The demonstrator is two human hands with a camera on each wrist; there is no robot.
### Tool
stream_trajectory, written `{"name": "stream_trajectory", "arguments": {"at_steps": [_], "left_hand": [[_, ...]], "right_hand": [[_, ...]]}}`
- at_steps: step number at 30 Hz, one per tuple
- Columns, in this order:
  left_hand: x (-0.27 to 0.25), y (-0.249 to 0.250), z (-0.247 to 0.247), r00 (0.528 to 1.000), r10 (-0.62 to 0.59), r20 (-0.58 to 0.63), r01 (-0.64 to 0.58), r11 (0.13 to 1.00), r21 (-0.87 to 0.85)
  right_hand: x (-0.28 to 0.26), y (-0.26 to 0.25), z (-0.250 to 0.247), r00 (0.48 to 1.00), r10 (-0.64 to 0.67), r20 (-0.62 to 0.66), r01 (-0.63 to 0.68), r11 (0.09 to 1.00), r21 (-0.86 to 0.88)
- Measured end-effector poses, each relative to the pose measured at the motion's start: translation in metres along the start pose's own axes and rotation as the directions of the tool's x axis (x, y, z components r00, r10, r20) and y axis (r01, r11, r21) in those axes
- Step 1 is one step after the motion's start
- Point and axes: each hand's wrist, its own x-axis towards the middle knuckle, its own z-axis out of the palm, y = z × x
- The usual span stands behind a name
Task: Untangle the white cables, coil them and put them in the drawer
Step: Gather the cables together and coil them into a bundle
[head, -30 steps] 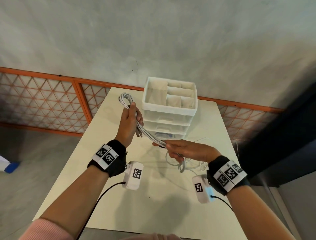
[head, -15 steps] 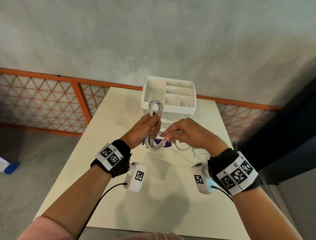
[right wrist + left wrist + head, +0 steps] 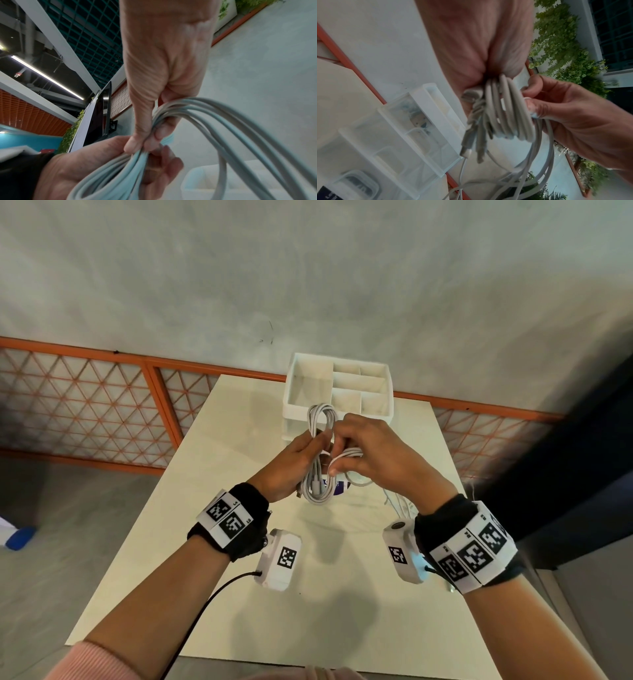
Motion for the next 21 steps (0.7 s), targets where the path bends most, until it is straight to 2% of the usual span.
{"name": "stream_trajectory", "arguments": {"at_steps": [4,8,10,13,15,17,21], "left_hand": [[-0.004,0.004,0.002,0.997,-0.069,0.040,0.072,0.995,-0.076],[-0.005,0.000,0.003,0.990,-0.093,0.103,0.087,0.994,0.069],[-0.005,-0.003,0.003,0.992,-0.086,0.088,0.078,0.992,0.095],[-0.005,-0.003,0.002,0.995,-0.054,0.082,0.055,0.998,-0.005],[-0.006,-0.001,-0.003,0.994,-0.059,0.089,0.065,0.996,-0.060],[-0.007,0.000,-0.006,0.992,-0.060,0.113,0.067,0.996,-0.055],[-0.010,-0.005,-0.006,0.989,-0.061,0.136,0.067,0.997,-0.034]], "right_hand": [[0.001,0.000,0.006,0.999,-0.041,-0.014,0.040,0.997,-0.059],[-0.001,0.000,0.012,0.997,-0.067,-0.041,0.063,0.994,-0.092],[-0.001,0.002,0.012,0.997,-0.055,-0.054,0.049,0.993,-0.109],[-0.003,0.006,0.002,0.997,0.022,-0.073,-0.021,1.000,0.018],[-0.007,0.009,-0.009,0.990,0.138,0.028,-0.141,0.981,0.132],[-0.011,0.013,-0.016,0.956,0.228,0.184,-0.255,0.956,0.145],[-0.015,0.021,-0.021,0.852,0.234,0.468,-0.302,0.951,0.073]]}}
